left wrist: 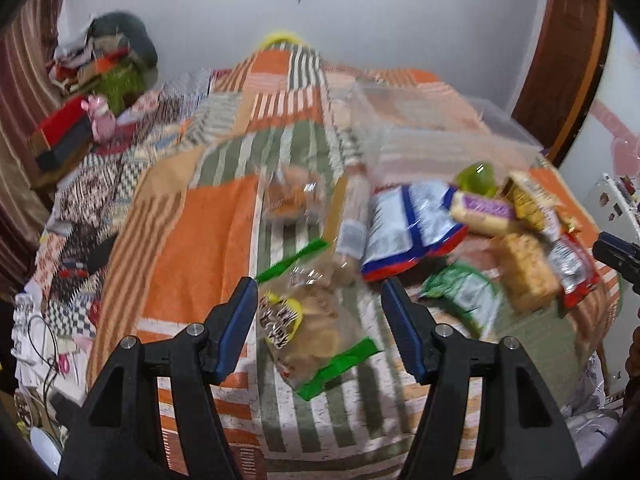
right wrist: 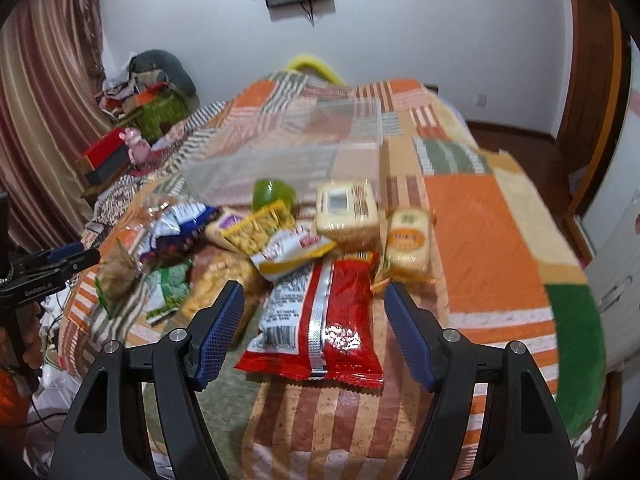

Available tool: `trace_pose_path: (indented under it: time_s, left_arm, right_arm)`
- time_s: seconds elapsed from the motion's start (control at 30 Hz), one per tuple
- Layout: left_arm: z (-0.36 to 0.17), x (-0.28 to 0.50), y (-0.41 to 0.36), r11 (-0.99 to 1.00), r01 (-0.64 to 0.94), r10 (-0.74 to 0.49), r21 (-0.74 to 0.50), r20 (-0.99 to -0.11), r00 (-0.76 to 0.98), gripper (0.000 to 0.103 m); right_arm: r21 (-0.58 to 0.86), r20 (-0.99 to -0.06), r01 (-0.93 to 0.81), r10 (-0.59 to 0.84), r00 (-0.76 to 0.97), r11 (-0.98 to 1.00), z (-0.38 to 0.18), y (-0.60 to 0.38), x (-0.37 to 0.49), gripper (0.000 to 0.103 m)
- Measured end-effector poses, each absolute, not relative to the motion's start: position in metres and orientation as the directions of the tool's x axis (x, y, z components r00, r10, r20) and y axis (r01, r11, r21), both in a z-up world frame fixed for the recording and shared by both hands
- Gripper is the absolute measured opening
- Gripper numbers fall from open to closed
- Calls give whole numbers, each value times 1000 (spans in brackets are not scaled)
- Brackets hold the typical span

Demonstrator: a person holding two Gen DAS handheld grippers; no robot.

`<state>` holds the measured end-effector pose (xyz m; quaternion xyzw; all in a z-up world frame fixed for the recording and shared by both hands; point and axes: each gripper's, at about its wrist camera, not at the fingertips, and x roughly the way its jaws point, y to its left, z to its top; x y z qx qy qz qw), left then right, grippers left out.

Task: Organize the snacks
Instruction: 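Grasp the red chip bag with the right tool while the left grasps the green-labelled bread bag, then carry both bags over the clear box and release them inside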

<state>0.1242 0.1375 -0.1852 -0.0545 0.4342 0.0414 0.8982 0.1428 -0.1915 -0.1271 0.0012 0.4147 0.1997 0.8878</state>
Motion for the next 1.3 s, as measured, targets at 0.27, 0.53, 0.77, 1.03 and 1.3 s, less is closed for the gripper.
trace_pose_path:
  time_s: [0.27,0.53,0.77,1.03,1.3]
  left_arm:
    - [-216,136,150,979,-157,-16,-128,-823,568,73]
    - [-244,151,141,981,-133,-59,-144,-864,501,76]
    - [-250,155,139,982,-140,-42,-129,-864,502,66]
    - [-243,147,148,975,-175,-33,-140,-863,504,50]
    - [-206,132,142,981,-151,-11,-121,-813,582,50]
  right_arm:
    - [187,-784,-352,355,509,917,-149,-186,157,70]
    - [188,-802,-362,356,480,913,-159,-183,163,71]
    - [148,-816,-395,337,469,907,-163,-169,163,76]
    - [36,-822,-404,257,508,914,-169,-161,164,66]
    - [109,-812,-376,301,500,920,-158,-174,158,64]
